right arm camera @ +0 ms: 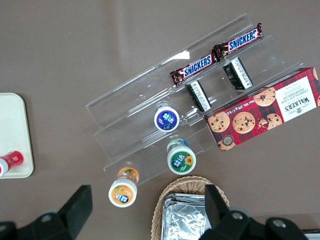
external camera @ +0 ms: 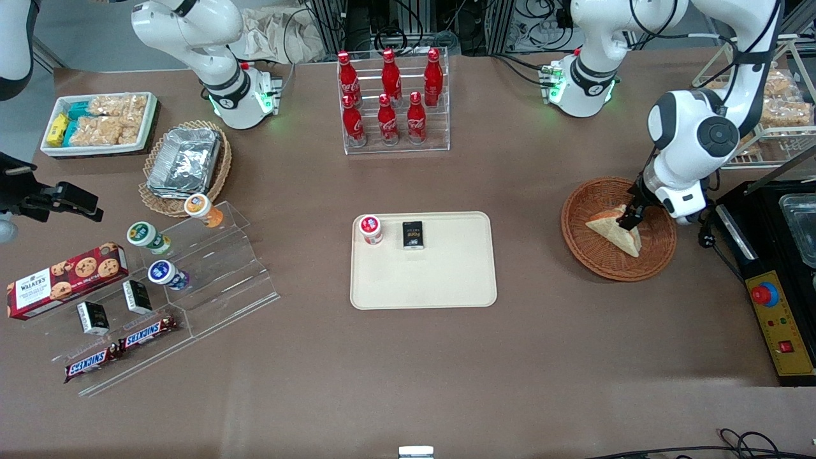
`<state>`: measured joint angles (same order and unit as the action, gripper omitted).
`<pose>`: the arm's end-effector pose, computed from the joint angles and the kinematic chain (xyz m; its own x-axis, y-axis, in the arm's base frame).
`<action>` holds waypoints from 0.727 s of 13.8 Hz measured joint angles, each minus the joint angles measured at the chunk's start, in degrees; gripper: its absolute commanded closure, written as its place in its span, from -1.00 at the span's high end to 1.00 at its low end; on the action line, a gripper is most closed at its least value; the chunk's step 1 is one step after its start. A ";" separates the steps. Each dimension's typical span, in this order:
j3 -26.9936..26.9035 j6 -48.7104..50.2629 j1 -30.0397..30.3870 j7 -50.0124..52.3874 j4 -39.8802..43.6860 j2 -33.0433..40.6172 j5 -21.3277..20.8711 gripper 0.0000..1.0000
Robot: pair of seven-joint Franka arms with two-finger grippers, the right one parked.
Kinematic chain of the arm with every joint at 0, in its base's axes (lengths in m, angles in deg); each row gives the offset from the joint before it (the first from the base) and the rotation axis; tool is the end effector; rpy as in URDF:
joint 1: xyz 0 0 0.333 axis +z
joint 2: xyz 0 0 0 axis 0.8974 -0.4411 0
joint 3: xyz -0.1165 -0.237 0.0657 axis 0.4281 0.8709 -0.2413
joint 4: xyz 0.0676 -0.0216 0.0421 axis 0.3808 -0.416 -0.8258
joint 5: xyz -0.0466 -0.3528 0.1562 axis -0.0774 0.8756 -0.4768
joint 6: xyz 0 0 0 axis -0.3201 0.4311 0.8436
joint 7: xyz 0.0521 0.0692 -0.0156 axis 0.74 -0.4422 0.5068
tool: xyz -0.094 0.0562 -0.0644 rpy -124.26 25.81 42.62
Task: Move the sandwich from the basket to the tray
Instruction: 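Lower the open left gripper around the sandwich's upright edge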
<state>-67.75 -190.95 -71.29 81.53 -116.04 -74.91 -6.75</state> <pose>0.4327 0.0146 0.2001 0.4611 0.8873 -0.0017 0.8857 -0.4604 -0.0591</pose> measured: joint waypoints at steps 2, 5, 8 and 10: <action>0.00 -0.73 0.00 -0.20 -0.03 -1.19 0.01 1.00; 0.00 -1.17 0.00 -0.20 -0.01 -1.67 0.07 1.00; 0.04 -1.42 -0.01 0.21 0.22 -1.56 0.08 1.00; 0.05 -1.41 -0.01 0.70 0.74 -1.04 0.08 1.00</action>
<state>-67.70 -192.36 -71.31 82.22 -115.29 -75.95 -6.67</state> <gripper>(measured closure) 0.000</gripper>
